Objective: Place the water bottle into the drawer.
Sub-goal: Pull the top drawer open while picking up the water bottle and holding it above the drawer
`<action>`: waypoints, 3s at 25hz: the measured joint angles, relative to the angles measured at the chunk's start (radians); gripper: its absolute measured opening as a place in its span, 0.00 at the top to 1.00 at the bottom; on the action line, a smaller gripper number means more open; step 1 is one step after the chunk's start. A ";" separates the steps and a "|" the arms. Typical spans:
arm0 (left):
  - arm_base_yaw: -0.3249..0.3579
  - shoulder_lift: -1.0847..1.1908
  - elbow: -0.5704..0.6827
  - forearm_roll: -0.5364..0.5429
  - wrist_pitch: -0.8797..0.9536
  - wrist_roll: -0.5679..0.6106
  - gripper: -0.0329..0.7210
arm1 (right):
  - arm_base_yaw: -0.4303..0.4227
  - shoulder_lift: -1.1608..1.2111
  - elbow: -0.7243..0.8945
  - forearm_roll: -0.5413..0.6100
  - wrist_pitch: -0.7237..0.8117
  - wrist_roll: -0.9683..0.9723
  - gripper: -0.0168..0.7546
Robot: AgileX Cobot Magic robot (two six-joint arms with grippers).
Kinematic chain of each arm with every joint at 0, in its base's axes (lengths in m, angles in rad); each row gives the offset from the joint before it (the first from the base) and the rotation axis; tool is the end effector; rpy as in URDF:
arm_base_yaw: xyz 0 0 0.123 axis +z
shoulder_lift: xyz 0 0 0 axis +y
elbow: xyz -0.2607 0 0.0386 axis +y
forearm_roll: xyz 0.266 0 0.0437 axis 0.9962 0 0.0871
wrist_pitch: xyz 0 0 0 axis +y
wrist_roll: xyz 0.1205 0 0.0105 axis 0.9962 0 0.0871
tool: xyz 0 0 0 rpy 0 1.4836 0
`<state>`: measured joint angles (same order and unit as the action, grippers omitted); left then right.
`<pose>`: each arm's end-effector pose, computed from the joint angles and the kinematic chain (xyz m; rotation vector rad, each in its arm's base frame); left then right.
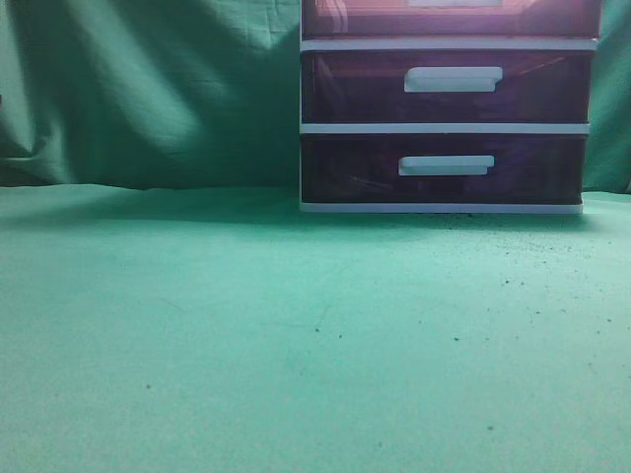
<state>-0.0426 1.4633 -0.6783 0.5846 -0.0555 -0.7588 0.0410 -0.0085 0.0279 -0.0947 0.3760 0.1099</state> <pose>0.3251 -0.0175 0.1559 -0.1303 2.2225 -0.1535 0.1211 0.0008 0.1614 0.0058 1.8773 0.0106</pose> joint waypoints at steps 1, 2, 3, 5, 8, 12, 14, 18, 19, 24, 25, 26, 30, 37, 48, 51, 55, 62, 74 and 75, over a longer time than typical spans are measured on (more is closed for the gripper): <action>0.001 0.010 -0.008 0.000 -0.002 0.000 0.19 | 0.000 0.000 0.000 0.000 0.000 0.000 0.76; 0.001 0.017 -0.009 0.000 -0.002 0.000 0.29 | 0.000 0.000 0.000 0.000 0.000 0.000 0.76; 0.002 0.018 -0.009 0.004 -0.002 0.000 0.35 | 0.000 0.000 0.000 0.000 0.000 0.000 0.76; 0.002 0.019 -0.009 0.023 -0.008 0.000 0.47 | 0.000 0.000 0.000 0.000 0.000 0.000 0.76; 0.002 0.020 -0.013 0.046 -0.011 0.000 0.59 | 0.000 0.000 0.000 0.000 0.000 0.000 0.76; -0.010 -0.007 -0.013 0.054 0.001 0.000 0.57 | 0.000 0.000 0.000 0.000 0.000 0.000 0.76; -0.039 -0.055 -0.020 0.062 0.007 0.000 0.57 | 0.000 0.000 0.000 0.000 0.000 0.000 0.76; -0.160 -0.174 -0.087 0.089 0.055 0.000 0.57 | 0.000 0.000 0.000 0.000 0.000 0.000 0.76; -0.198 -0.201 -0.110 0.101 0.085 0.000 0.57 | 0.000 0.000 0.000 0.000 0.000 0.000 0.76; -0.382 -0.274 -0.251 0.105 0.260 0.000 0.57 | 0.000 0.000 0.000 0.000 0.000 0.000 0.76; -0.423 -0.285 -0.270 0.105 0.297 0.000 0.57 | 0.000 0.000 0.000 0.000 -0.002 0.000 0.76; -0.463 -0.297 -0.283 0.105 0.332 0.000 0.57 | 0.000 0.000 0.000 0.007 -0.019 0.002 0.76; -0.619 -0.339 -0.307 0.100 0.445 0.030 0.57 | 0.000 0.000 0.003 0.104 -0.313 0.056 0.76; -0.751 -0.368 -0.307 0.076 0.564 0.064 0.57 | 0.000 0.051 -0.166 0.106 -0.475 0.053 0.76; -0.751 -0.373 -0.307 0.075 0.618 0.068 0.57 | 0.000 0.615 -0.595 0.084 -0.140 -0.222 0.76; -0.751 -0.373 -0.307 0.075 0.617 0.068 0.57 | 0.018 0.766 -0.666 0.067 -0.300 -0.491 0.76; -0.751 -0.373 -0.307 0.075 0.617 0.071 0.57 | 0.084 0.991 -0.770 -0.040 -0.470 -0.793 0.76; -0.751 -0.373 -0.307 0.075 0.617 0.071 0.57 | 0.134 1.377 -0.918 -0.165 -0.660 -1.085 0.52; -0.751 -0.372 -0.308 0.148 0.676 0.071 0.57 | 0.134 1.734 -1.206 -0.277 -0.697 -1.126 0.44; -0.751 -0.372 -0.308 0.159 0.685 0.071 0.57 | 0.134 1.752 -1.222 -0.287 -0.697 -1.126 0.44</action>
<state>-0.7937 1.0918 -0.9865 0.7438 0.6293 -0.6882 0.1746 1.7439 -1.1940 -0.3818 -0.3212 -1.0163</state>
